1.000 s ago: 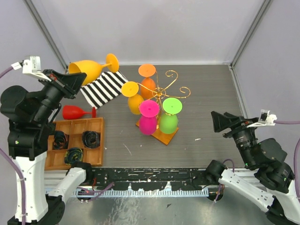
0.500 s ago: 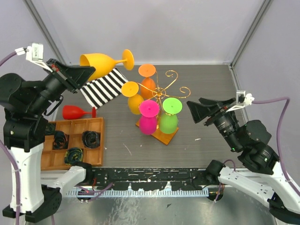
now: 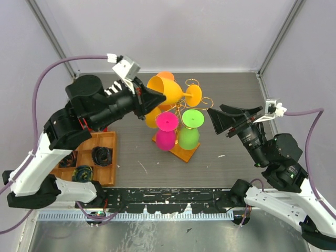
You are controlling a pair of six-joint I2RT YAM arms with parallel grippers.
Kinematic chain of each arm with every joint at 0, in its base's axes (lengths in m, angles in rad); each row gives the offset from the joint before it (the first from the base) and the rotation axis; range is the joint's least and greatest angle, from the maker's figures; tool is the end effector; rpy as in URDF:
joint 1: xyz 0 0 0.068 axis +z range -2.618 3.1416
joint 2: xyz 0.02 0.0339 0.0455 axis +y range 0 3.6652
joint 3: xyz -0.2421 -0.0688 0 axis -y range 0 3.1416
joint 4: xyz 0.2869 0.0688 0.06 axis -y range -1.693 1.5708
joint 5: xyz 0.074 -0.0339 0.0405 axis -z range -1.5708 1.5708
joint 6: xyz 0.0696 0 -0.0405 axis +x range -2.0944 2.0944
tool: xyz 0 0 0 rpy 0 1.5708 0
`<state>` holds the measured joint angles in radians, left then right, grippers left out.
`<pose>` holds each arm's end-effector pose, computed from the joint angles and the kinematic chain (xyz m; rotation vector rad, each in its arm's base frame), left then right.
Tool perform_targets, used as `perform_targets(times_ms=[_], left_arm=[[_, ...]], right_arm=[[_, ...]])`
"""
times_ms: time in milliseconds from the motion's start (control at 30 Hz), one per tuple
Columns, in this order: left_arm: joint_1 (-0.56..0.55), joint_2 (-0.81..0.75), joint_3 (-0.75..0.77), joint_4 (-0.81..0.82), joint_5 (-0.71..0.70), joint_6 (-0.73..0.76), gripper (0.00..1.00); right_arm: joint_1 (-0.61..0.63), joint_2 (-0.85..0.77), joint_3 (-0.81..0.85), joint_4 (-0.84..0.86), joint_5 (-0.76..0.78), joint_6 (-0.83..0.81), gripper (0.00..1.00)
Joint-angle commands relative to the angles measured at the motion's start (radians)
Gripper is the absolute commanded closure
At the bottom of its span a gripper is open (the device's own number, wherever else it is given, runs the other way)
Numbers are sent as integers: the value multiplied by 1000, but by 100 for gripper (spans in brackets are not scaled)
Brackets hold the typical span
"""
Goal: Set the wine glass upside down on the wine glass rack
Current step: Adjust the wine glass.
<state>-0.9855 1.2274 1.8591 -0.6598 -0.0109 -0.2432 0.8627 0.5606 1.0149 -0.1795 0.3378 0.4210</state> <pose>0.1543 -0.2314 0.5553 0.6016 1.5703 -0.9349 0.1351 0.1224 0.4599 0.0010 1.3638 0.8704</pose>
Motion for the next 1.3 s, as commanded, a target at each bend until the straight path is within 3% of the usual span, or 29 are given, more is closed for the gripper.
perform_targets(times_ms=[0, 567, 767, 1133, 1200, 1267], left_arm=[[-96, 24, 56, 66, -165, 87, 100], [-350, 117, 120, 94, -290, 171, 100], [-393, 122, 115, 101, -300, 190, 100], [-428, 80, 35, 171, -313, 235, 100], [-428, 72, 25, 175, -302, 236, 98], [-429, 63, 16, 175, -291, 236, 86]], right_arm=[[2, -28, -7, 58, 50, 1, 25], [2, -6, 18, -36, 191, 9, 44], [3, -2, 10, -23, 166, 18, 51], [3, -14, 6, -11, 148, 25, 98], [4, -20, 4, -6, 157, 22, 99], [2, -23, 7, -3, 162, 21, 99]])
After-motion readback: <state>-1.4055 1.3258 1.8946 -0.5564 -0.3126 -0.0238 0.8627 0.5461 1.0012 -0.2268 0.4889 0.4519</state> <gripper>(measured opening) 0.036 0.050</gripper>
